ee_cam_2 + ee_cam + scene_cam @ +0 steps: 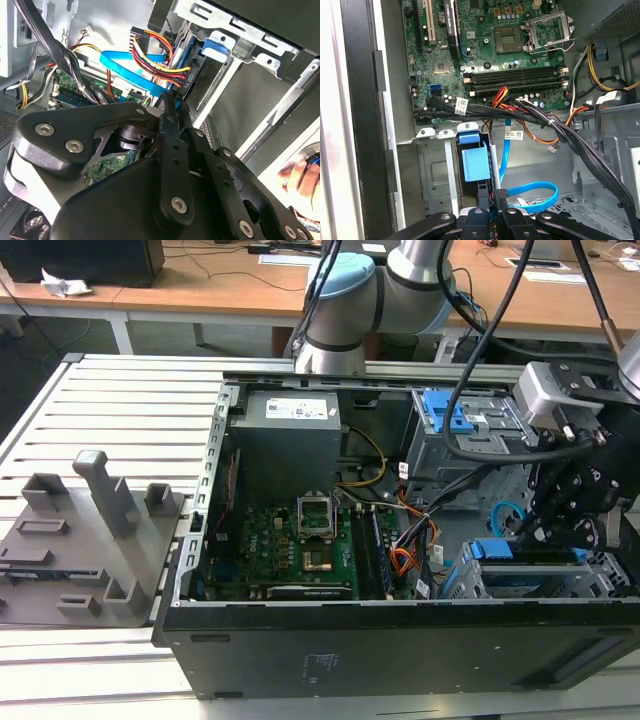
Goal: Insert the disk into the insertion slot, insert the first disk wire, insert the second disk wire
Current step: 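Insert the second disk wire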
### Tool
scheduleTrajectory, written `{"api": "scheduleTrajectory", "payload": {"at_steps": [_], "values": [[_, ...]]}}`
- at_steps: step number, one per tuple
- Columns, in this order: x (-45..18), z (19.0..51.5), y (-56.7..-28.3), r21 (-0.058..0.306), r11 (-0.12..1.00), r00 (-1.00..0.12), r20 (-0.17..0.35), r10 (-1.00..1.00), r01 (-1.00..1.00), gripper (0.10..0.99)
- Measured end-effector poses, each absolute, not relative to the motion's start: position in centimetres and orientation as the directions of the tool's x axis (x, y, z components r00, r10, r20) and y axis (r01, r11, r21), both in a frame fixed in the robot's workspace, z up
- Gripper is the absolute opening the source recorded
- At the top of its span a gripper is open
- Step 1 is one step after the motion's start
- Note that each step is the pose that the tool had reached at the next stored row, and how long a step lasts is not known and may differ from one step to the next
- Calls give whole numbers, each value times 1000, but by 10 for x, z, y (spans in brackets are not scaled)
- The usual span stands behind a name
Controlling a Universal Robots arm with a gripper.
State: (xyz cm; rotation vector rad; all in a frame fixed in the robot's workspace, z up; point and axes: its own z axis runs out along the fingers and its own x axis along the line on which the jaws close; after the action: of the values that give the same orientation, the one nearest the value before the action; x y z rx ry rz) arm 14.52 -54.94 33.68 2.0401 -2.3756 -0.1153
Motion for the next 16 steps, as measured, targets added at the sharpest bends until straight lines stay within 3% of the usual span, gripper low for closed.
{"api": "scheduleTrajectory", "payload": {"at_steps": [5,6,16], "values": [[145,336,-549,61,149,-152,-43,-987,-987,176],[145,336,-549,61,149,-152,-43,-987,-987,239],[145,369,-549,61,149,-152,-43,-987,-987,239]]}}
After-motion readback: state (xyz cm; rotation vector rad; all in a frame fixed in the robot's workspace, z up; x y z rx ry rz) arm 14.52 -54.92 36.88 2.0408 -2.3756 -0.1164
